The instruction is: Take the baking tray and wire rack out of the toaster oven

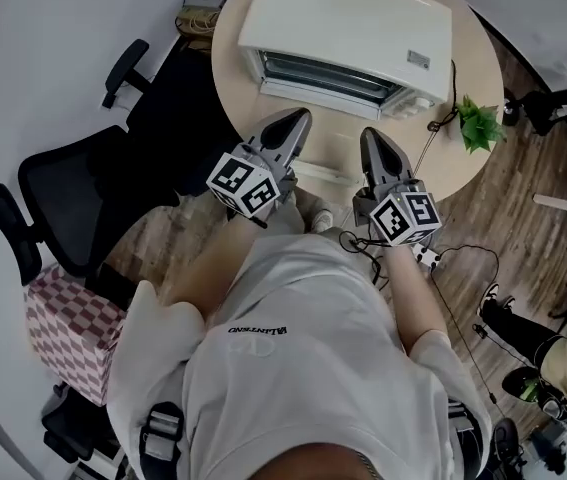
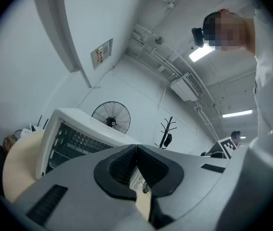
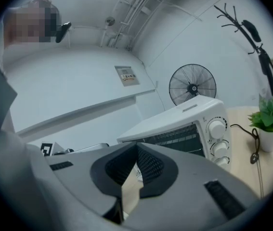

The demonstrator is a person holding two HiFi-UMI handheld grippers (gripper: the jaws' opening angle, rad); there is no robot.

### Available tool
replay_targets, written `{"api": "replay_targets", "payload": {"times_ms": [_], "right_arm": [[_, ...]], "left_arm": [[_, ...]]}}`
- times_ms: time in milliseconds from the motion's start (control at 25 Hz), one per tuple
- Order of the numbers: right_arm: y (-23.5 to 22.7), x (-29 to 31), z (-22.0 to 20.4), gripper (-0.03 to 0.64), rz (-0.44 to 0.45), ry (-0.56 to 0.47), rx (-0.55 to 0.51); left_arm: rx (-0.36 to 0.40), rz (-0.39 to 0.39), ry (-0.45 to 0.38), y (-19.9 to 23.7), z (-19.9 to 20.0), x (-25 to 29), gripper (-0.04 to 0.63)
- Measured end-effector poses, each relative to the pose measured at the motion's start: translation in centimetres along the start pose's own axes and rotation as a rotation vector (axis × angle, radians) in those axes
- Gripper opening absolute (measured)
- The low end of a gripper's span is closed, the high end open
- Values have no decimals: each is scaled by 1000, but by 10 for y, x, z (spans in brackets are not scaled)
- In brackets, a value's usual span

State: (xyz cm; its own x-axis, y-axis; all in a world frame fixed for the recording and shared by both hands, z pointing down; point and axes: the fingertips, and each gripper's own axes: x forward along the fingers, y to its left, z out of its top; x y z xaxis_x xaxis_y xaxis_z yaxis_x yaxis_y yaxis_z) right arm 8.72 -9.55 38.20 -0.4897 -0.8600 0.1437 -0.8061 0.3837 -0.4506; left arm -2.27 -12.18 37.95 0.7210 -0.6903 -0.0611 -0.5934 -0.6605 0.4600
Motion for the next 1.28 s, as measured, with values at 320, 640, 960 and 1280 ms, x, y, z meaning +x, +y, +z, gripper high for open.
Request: {"api": "replay_targets", "payload": {"times_ms": [320,640,960,1280], "right_arm": [[-29,46,-21,3,-18,-25,259],[-79,74,-44,49,-42,-36,497],[-109,104,-57,49,-34,-60,622],[-125,125,-68,49,-61,-101,752]], "left_arm": [[-306,-24,-31,50,-28,24,6],[-497,28,-54,85,-66,58,56],[-666,71,-109,116,-94,86,120],[-773,108,-146,144,-103,93,128]]}}
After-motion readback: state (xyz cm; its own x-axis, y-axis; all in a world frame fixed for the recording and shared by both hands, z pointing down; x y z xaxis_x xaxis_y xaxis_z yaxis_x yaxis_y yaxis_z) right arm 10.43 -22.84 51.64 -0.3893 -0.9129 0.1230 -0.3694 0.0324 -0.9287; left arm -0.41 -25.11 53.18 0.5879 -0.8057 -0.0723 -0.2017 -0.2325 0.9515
